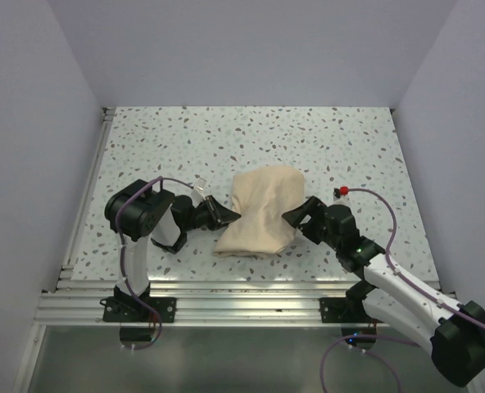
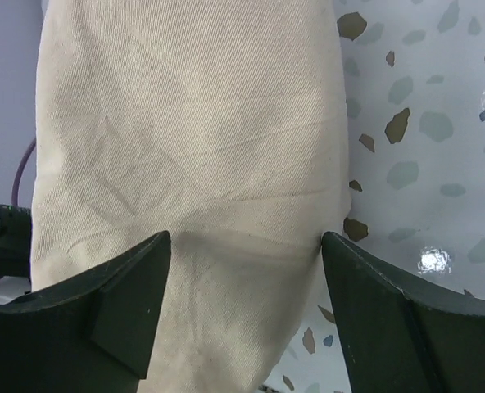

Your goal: Prepare the surgical pack

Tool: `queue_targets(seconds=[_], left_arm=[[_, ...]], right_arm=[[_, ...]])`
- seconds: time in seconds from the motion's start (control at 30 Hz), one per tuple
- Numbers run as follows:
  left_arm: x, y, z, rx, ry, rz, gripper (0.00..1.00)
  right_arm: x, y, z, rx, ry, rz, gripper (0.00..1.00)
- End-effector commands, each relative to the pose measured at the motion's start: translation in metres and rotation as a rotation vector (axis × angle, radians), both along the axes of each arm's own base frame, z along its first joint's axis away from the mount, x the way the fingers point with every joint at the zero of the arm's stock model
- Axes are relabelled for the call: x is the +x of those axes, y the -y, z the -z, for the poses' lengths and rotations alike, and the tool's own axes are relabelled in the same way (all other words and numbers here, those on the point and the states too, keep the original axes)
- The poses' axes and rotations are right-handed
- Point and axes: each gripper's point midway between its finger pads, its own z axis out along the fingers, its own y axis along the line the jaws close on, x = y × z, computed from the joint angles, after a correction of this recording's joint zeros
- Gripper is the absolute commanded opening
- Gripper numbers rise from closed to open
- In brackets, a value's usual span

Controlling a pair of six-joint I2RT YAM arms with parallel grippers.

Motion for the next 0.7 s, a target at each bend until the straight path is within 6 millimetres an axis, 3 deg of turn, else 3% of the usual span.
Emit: queue_targets(seconds=[0.0, 0.33, 0.4, 0.53, 0.67], left_arm=[[-0.023, -0.017, 0.056, 0.143, -0.162, -0.028, 0.00], [-0.024, -0.019, 0.054, 0.141, -0.156, -0.026, 0.00], [-0.023, -0.020, 0.054, 0.141, -0.154, -0.028, 0.00], [-0.023, -0.020, 0.054, 0.141, -0.152, -0.026, 0.00], [-0.023, -0.020, 0.055, 0.139, -0.154, -0.025, 0.00]], right_arm=[[0.020, 0.010, -0.013, 0.033, 0.099, 0.111, 0.78], [0.029, 0.009, 0.009, 0.089, 0.096, 0.167, 0.75], [0.033, 0.009, 0.007, 0.092, 0.107, 0.179, 0.74], [0.041, 0.009, -0.002, 0.105, 0.129, 0.204, 0.53], [0.045, 0.004, -0.008, 0.133, 0.129, 0.200, 0.55]])
